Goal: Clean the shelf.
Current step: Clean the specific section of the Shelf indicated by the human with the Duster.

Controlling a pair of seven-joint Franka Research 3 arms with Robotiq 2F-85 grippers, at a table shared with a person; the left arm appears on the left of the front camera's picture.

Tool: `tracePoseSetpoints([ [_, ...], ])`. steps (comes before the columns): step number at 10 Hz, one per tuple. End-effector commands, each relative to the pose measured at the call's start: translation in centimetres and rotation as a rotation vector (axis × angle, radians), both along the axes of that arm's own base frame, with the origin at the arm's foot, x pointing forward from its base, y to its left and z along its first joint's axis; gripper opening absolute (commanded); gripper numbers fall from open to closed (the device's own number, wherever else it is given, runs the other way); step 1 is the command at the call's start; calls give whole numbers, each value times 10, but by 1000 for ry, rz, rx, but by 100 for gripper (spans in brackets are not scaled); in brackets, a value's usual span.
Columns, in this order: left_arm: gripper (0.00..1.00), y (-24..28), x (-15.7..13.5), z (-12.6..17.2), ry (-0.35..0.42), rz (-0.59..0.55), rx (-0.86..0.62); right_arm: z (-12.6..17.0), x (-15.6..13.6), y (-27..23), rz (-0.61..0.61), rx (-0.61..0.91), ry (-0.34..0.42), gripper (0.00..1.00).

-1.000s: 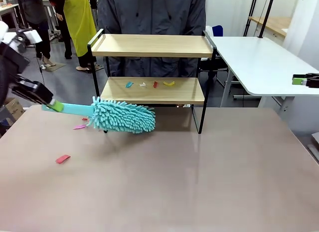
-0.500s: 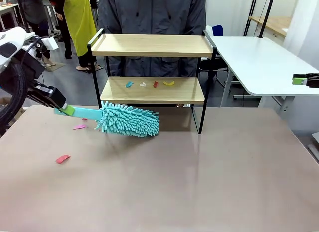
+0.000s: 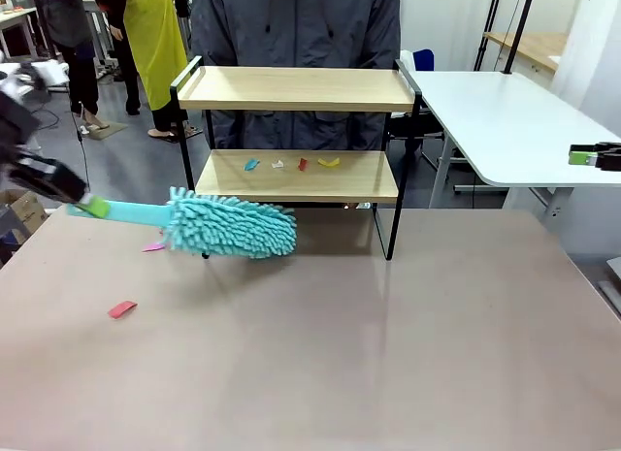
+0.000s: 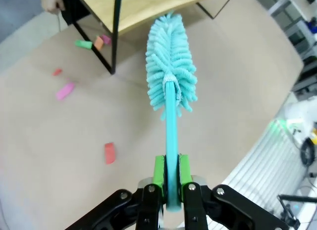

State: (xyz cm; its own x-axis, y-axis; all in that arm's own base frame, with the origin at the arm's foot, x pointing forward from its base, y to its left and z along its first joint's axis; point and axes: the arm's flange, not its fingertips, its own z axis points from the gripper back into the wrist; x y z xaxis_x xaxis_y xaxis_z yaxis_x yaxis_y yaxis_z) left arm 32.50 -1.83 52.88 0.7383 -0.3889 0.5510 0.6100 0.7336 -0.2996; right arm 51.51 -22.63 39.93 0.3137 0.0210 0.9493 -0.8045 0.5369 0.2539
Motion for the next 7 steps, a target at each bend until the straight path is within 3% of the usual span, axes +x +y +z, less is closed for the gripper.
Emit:
tracePoseSetpoints([
  [1,14,48,-10,26,-35,-124,51,3,0,3,-3,-4,-4,100],
  [5,14,73,-28,58,-14,-347,110,3,0,3,-3,-4,-4,100],
  [7,14,63,-29,64,9,-401,133,3,0,3,-3,-4,-4,100],
])
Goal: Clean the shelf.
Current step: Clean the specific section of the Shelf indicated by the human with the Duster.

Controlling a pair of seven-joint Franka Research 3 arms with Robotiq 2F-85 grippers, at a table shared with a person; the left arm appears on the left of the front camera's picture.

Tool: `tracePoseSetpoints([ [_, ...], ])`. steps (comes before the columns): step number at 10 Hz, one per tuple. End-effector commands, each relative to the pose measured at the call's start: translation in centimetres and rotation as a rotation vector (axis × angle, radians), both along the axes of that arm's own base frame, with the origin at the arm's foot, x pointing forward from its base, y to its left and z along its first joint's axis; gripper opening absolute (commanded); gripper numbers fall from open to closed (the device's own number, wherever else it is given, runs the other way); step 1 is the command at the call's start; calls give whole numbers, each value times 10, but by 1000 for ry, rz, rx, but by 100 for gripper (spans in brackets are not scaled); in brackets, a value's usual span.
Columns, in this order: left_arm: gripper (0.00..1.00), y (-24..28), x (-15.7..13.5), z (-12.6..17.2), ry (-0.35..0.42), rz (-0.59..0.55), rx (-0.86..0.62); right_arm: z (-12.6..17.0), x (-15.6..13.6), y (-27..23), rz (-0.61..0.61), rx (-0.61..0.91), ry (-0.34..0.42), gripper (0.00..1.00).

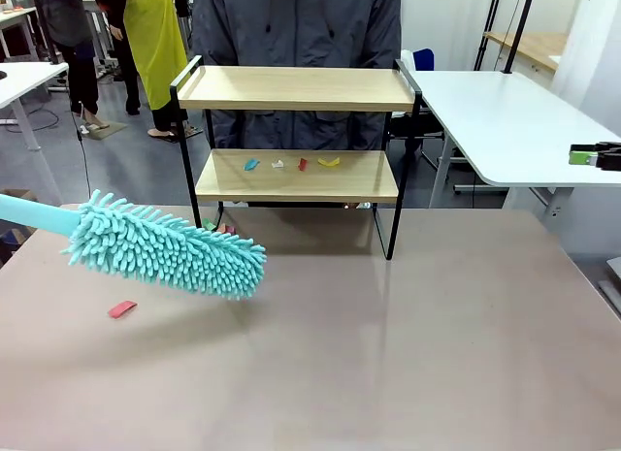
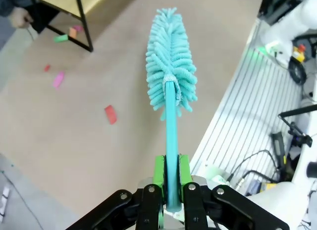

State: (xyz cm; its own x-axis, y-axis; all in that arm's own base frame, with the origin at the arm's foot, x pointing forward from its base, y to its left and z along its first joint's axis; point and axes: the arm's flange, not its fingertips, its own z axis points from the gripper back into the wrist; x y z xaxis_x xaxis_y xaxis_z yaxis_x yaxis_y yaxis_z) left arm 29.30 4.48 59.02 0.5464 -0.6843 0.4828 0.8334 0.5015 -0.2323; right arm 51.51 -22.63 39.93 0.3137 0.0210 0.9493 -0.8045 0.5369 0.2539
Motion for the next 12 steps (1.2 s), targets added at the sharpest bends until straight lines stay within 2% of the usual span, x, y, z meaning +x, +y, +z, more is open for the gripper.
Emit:
tracePoseSetpoints([
  [1,14,-7,5,4,-13,-64,34,3,0,3,-3,-4,-4,100],
  [2,14,-16,4,3,-34,-63,37,3,0,3,-3,-4,-4,100],
  [3,14,-6,2,1,4,-29,17,3,0,3,-3,-4,-4,100],
  [12,14,-6,2,1,4,-29,17,3,0,3,-3,-4,-4,100],
])
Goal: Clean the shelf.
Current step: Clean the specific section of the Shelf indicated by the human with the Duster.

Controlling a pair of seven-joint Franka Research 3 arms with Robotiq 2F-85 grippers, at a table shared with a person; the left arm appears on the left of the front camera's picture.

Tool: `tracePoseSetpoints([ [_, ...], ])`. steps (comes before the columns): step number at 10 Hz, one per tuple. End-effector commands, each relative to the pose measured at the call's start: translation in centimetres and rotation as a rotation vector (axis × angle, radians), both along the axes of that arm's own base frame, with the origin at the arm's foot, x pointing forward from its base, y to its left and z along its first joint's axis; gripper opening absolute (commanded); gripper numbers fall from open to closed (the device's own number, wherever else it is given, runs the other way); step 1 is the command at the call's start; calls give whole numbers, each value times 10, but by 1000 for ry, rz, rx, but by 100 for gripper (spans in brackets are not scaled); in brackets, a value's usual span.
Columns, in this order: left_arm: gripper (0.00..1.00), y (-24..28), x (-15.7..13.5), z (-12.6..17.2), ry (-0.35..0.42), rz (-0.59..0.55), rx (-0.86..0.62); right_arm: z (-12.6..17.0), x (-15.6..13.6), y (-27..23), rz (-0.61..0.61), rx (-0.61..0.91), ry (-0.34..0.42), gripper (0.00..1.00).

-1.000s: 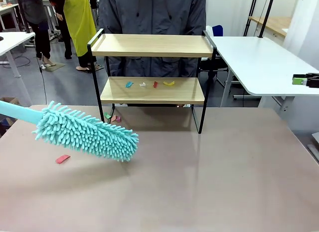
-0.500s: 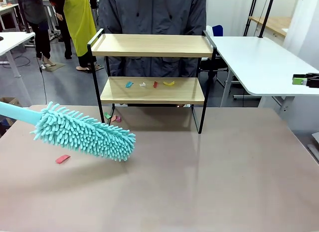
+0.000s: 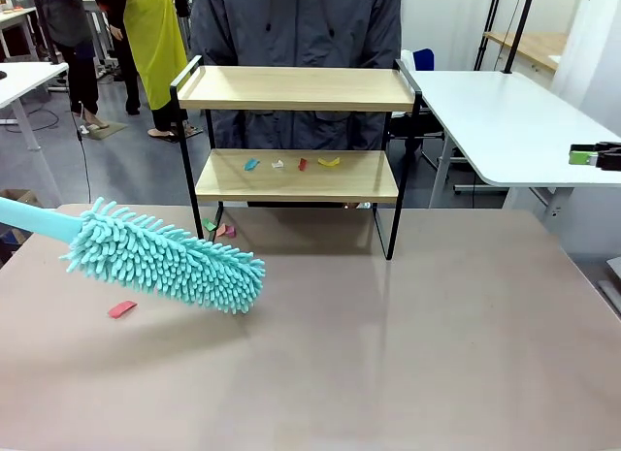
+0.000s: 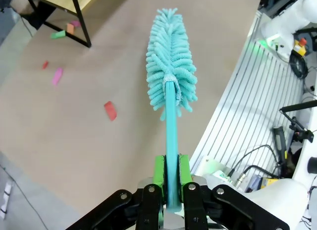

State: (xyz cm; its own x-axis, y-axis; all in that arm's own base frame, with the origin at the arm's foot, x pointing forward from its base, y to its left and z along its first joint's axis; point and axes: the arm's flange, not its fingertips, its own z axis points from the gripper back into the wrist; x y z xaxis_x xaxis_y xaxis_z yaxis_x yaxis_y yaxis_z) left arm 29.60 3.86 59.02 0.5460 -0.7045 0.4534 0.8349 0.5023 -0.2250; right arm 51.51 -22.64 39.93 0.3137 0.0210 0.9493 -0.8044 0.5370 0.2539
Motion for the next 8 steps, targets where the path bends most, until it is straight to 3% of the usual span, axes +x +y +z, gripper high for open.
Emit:
tracePoseSetpoints([
  [1,14,0,-1,1,-7,-20,-16,3,0,3,-3,-4,-4,100],
  [5,14,0,0,0,0,0,0,3,0,3,-3,-4,-4,100],
  [8,14,-18,2,12,8,-21,-74,3,0,3,-3,-4,-4,100],
])
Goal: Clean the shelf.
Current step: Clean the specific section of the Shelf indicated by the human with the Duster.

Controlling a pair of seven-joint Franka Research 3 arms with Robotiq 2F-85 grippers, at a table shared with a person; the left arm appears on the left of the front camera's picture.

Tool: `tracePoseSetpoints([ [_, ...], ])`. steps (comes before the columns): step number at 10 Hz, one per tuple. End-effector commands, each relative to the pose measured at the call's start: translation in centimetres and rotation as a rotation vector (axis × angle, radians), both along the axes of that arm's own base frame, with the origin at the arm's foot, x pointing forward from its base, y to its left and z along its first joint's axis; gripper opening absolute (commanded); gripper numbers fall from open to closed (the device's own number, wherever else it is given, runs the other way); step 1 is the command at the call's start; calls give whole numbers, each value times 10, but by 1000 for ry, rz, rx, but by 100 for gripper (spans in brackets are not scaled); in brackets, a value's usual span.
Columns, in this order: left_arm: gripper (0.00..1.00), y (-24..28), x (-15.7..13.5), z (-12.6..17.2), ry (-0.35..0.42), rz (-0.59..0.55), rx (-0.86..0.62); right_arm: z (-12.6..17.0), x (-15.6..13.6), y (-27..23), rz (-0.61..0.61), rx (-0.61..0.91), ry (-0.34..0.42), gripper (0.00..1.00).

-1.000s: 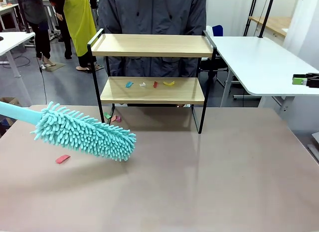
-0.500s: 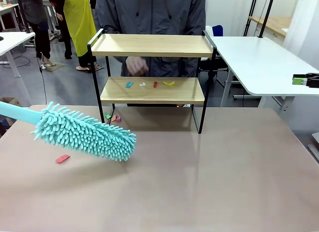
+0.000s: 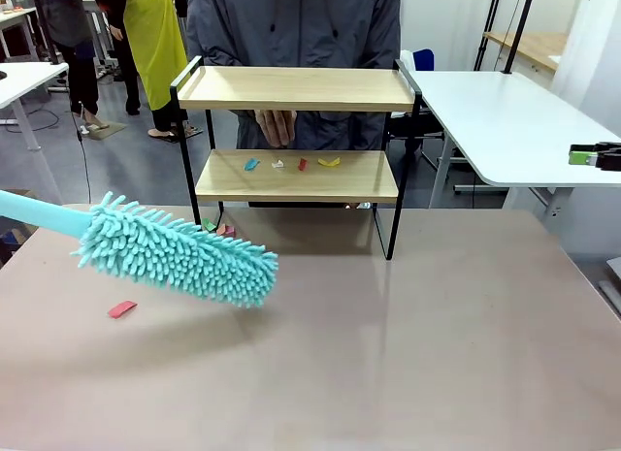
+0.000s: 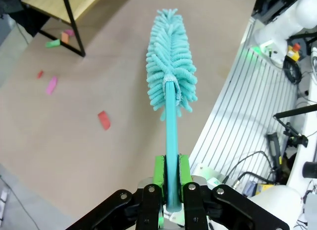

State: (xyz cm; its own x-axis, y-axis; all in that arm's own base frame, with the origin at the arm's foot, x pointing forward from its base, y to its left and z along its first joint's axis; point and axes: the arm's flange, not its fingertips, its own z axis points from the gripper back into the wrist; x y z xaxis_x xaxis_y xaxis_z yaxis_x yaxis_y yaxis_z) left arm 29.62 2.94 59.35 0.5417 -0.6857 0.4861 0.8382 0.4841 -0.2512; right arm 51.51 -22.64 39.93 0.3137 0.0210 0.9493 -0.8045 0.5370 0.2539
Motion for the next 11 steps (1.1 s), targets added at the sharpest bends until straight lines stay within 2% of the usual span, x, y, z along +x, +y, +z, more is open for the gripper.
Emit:
tracePoseSetpoints([
  [1,14,-21,-1,10,13,-52,-63,3,0,3,-3,-4,-4,100],
  [5,14,-62,0,9,33,-93,-59,3,0,3,-3,-4,-4,100],
  [6,14,-66,-3,7,35,-105,-65,3,0,3,-3,-4,-4,100],
  [7,14,-67,-6,7,49,-116,-1,3,0,3,-3,-4,-4,100],
  [8,14,-64,-2,6,20,-101,-40,3,0,3,-3,-4,-4,100],
  [11,14,-64,-2,6,20,-101,-40,3,0,3,-3,-4,-4,100],
])
